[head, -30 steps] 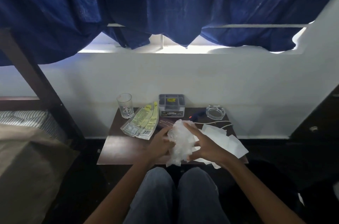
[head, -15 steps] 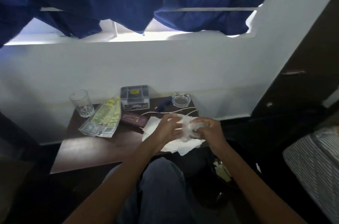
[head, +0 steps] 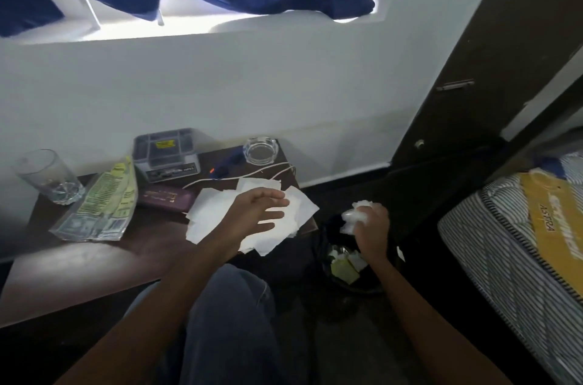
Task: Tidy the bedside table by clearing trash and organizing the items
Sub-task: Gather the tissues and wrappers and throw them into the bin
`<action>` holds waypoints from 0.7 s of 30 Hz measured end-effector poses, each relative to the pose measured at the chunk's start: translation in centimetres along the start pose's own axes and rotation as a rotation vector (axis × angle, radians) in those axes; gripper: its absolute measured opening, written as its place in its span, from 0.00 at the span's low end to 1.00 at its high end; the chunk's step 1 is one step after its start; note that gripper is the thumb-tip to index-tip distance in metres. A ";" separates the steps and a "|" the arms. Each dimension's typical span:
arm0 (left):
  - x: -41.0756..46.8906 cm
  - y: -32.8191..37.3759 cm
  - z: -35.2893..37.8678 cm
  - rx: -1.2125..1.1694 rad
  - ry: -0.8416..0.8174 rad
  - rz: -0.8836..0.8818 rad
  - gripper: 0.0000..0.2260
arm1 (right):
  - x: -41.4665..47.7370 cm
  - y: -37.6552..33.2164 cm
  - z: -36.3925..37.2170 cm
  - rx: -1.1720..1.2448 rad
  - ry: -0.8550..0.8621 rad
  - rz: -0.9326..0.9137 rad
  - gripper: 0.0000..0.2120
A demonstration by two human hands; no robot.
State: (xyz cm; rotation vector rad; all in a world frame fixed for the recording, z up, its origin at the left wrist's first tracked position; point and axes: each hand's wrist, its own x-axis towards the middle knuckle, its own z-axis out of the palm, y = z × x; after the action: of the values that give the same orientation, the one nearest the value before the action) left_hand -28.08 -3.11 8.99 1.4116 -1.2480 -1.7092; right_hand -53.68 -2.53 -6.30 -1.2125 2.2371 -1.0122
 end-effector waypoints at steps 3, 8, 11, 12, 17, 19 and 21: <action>0.6 0.1 -1.0 0.020 0.023 0.009 0.07 | 0.6 2.9 1.5 -0.494 -0.373 -0.040 0.33; 1.0 0.2 -2.6 0.021 0.073 0.021 0.07 | 1.8 5.6 2.1 -0.429 -0.617 0.038 0.33; 1.3 -0.3 -3.5 0.013 0.114 -0.009 0.08 | 2.6 5.7 1.4 -0.294 -0.534 0.122 0.19; 1.4 -0.5 -3.8 0.011 0.123 -0.019 0.09 | 2.7 5.7 1.0 -0.229 -0.500 0.175 0.15; 1.9 -1.2 -5.2 0.016 0.165 -0.037 0.09 | 2.1 2.4 0.1 0.136 -0.380 0.351 0.11; 2.1 -1.5 -6.1 0.021 0.188 -0.046 0.07 | 1.9 0.0 -0.1 0.208 -0.320 0.333 0.11; 2.3 -2.0 -7.4 0.021 0.215 -0.042 0.06 | 1.9 -2.9 0.1 0.268 -0.292 0.283 0.10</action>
State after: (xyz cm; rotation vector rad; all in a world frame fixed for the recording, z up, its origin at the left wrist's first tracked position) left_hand -21.33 -6.49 6.27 1.5976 -1.1285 -1.5280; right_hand -53.07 -5.19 -4.20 -0.8389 1.9074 -0.9200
